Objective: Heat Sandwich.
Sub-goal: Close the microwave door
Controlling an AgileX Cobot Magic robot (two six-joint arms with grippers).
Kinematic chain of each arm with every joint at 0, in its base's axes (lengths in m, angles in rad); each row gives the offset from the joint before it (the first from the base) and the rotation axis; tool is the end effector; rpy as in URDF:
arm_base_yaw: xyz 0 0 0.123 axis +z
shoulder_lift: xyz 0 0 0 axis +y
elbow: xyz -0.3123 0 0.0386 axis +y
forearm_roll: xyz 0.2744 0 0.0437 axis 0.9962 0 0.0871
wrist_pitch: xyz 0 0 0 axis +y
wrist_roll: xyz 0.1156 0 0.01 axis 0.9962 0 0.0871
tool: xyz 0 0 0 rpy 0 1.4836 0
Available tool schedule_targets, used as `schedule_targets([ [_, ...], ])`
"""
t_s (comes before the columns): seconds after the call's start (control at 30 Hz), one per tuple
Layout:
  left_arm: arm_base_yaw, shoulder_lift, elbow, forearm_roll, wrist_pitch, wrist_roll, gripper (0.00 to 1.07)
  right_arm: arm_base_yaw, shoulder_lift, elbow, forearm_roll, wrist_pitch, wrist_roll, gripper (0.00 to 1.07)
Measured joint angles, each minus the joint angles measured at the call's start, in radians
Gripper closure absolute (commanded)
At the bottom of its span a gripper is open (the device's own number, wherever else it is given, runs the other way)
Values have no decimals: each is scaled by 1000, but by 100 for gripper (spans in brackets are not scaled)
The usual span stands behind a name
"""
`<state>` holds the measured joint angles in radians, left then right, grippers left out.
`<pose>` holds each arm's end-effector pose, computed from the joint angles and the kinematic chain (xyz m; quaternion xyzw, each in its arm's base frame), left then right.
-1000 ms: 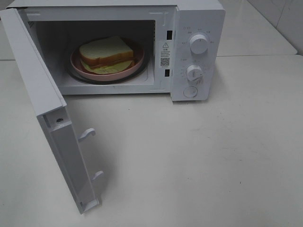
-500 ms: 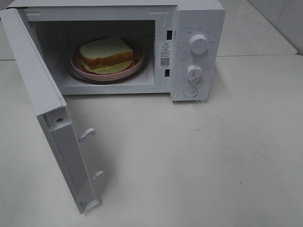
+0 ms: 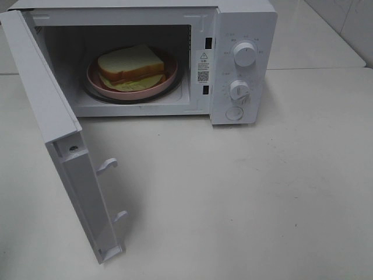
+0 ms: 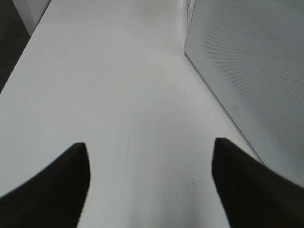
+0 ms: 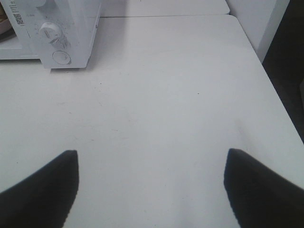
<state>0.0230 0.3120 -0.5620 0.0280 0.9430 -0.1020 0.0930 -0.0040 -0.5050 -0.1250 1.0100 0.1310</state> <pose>0.0649 0.0041 0.2997 -0.0533 0.8841 -0.0045 0.4641 0.0127 -0.0111 0.2861 0.0170 0.8355 -0.0011 0.5493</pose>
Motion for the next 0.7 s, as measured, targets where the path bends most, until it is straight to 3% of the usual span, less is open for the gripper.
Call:
schedule_targets([
  [0.1, 0, 47, 0, 0, -26, 0, 71, 0, 0, 0, 0, 0, 0, 31],
  [0.2, 0, 129, 0, 0, -117, 0, 97, 0, 0, 0, 0, 0, 0, 31],
  [0.23, 0, 129, 0, 0, -117, 0, 97, 0, 0, 0, 0, 0, 0, 31],
  [0.3, 0, 201, 8, 0, -202, 0, 107, 0, 0, 0, 0, 0, 0, 31],
  [0.43, 0, 271, 26, 0, -293, 0, 107, 0, 0, 0, 0, 0, 0, 31],
  [0.7, 0, 448, 109, 0, -645, 0, 107, 0, 0, 0, 0, -1, 0, 31],
])
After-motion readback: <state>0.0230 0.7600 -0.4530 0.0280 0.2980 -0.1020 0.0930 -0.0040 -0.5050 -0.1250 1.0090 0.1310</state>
